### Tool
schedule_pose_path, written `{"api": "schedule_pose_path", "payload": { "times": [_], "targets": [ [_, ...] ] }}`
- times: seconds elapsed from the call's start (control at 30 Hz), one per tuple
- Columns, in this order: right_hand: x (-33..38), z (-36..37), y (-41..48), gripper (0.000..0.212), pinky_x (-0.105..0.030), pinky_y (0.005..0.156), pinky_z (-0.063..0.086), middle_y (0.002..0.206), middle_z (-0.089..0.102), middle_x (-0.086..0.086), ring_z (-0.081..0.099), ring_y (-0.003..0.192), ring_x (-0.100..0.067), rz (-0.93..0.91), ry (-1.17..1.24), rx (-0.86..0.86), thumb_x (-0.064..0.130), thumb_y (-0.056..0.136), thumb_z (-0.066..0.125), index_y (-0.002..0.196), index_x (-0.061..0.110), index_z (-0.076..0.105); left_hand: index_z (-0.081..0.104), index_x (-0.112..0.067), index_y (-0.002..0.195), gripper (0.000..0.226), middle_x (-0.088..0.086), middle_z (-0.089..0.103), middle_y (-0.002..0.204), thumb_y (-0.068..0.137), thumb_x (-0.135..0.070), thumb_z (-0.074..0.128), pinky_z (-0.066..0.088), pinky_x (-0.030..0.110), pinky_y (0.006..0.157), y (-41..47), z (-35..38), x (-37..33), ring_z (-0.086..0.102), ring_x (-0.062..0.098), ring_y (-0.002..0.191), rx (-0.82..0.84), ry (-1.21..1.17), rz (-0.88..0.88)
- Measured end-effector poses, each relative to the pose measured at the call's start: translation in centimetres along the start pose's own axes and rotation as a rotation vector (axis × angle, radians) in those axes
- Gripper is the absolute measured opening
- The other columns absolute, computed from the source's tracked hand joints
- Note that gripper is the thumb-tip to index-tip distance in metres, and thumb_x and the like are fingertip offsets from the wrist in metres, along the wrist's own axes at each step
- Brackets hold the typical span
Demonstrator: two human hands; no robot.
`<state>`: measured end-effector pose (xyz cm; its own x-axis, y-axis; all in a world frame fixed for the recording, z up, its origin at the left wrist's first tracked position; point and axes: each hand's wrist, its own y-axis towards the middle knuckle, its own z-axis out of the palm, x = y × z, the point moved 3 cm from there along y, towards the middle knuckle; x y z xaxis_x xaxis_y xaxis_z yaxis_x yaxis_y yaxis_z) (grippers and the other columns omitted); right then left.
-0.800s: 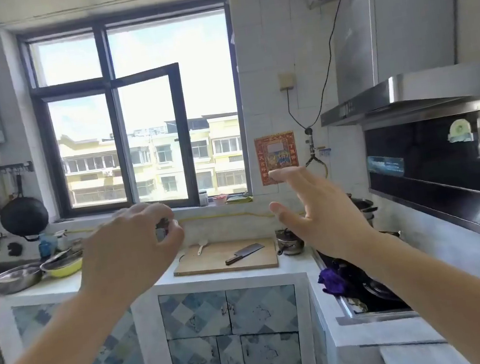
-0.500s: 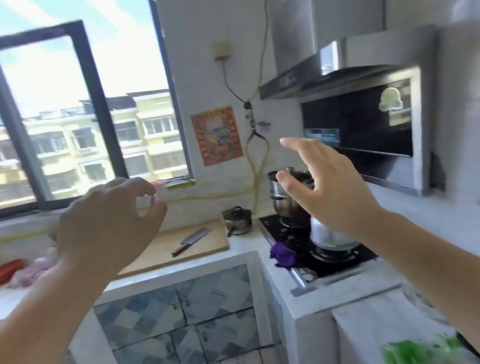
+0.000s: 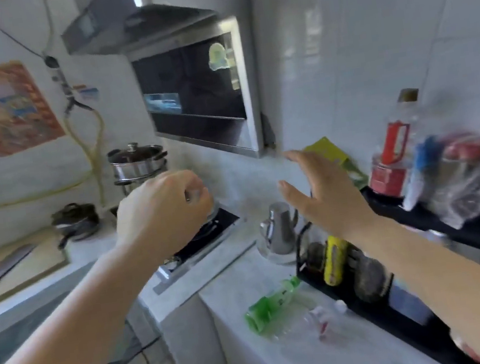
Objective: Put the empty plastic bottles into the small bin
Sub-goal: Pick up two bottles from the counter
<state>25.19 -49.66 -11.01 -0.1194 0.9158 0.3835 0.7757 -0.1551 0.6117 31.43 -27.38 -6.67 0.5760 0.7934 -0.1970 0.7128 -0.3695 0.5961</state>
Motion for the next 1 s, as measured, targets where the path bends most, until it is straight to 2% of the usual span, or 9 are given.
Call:
{"api": "schedule_pose_path", "payload": {
  "times": [0.07,0.2,0.4,0.5,0.63,0.73,0.83,0.9,1.0],
  "targets": [
    [-3.6,0.8,-1.1,0.051,-0.033,0.104,0.033,0.141,0.043,0.002,0.039,0.127,-0.015,0.069,-0.038,0.057,0.042,0.092,0.049,0.137,0.021,0.038,0.065,-0.032,0.092,0.023,-0.011,0.066,0.099,0.084,-0.045,0.047,0.044,0.031,0.064,1.3,4.3,-1.4,0.059,0.02,0.086,0.073,-0.006,0.024],
    [-9.1,3.0,-3.6,0.053,-0.034,0.102,0.035,0.141,0.044,0.002,0.042,0.127,-0.017,0.194,-0.101,0.145,0.044,0.091,0.048,0.138,0.021,0.037,0.064,-0.03,0.089,0.021,-0.008,0.066,0.094,0.084,-0.041,0.046,0.034,0.028,0.056,2.2,11.8,-3.1,0.052,0.019,0.075,0.235,-0.003,0.052],
    [-13.9,7.4,-7.3,0.054,-0.038,0.095,0.041,0.137,0.048,0.0,0.048,0.121,-0.022,0.368,-0.18,0.24,0.041,0.089,0.051,0.137,0.02,0.038,0.064,-0.03,0.1,0.026,-0.007,0.065,0.106,0.086,-0.042,0.046,0.047,0.031,0.068,2.9,21.2,-4.3,0.06,0.02,0.093,0.445,-0.073,0.133],
    [-15.6,10.7,-9.8,0.055,-0.04,0.094,0.044,0.138,0.048,0.0,0.048,0.12,-0.021,0.446,-0.186,0.305,0.04,0.089,0.052,0.137,0.019,0.038,0.063,-0.029,0.105,0.028,-0.006,0.063,0.11,0.088,-0.041,0.045,0.044,0.03,0.069,2.7,26.0,-3.9,0.057,0.019,0.098,0.557,-0.08,0.19],
    [-16.3,15.8,-13.4,0.055,-0.038,0.091,0.044,0.138,0.047,0.001,0.049,0.12,-0.022,0.577,-0.226,0.39,0.04,0.089,0.05,0.138,0.019,0.038,0.06,-0.028,0.114,0.033,-0.006,0.058,0.12,0.089,-0.042,0.044,0.043,0.032,0.078,2.0,32.7,-1.6,0.052,0.018,0.11,0.713,-0.092,0.21],
    [-16.0,19.6,-15.6,0.052,-0.04,0.087,0.046,0.13,0.053,-0.003,0.052,0.114,-0.026,0.804,-0.265,0.428,0.043,0.088,0.048,0.134,0.019,0.04,0.057,-0.028,0.118,0.036,-0.005,0.057,0.123,0.088,-0.044,0.045,0.048,0.034,0.083,0.8,38.0,0.2,0.053,0.02,0.109,0.877,-0.077,0.215],
    [-15.6,23.2,-17.5,0.052,-0.038,0.081,0.047,0.121,0.055,-0.002,0.053,0.108,-0.026,1.042,-0.319,0.483,0.05,0.087,0.044,0.13,0.02,0.039,0.056,-0.03,0.117,0.037,-0.004,0.058,0.123,0.085,-0.047,0.047,0.045,0.032,0.083,-0.7,42.8,2.1,0.055,0.02,0.108,1.056,-0.089,0.142],
    [-15.6,25.3,-18.3,0.058,-0.036,0.078,0.046,0.121,0.054,-0.002,0.053,0.107,-0.025,1.162,-0.34,0.487,0.055,0.086,0.042,0.132,0.021,0.037,0.054,-0.03,0.119,0.041,-0.004,0.057,0.125,0.083,-0.05,0.048,0.044,0.032,0.083,-1.6,45.3,3.1,0.056,0.021,0.109,1.106,-0.094,0.098],
    [-15.8,27.8,-18.6,0.074,-0.035,0.073,0.046,0.121,0.053,-0.002,0.055,0.104,-0.024,1.301,-0.382,0.451,0.065,0.082,0.043,0.138,0.019,0.029,0.046,-0.024,0.126,0.06,0.002,0.053,0.126,0.079,-0.06,0.051,0.045,0.037,0.083,-2.7,48.0,4.0,0.055,0.026,0.11,1.162,-0.054,0.1]
  ]
}}
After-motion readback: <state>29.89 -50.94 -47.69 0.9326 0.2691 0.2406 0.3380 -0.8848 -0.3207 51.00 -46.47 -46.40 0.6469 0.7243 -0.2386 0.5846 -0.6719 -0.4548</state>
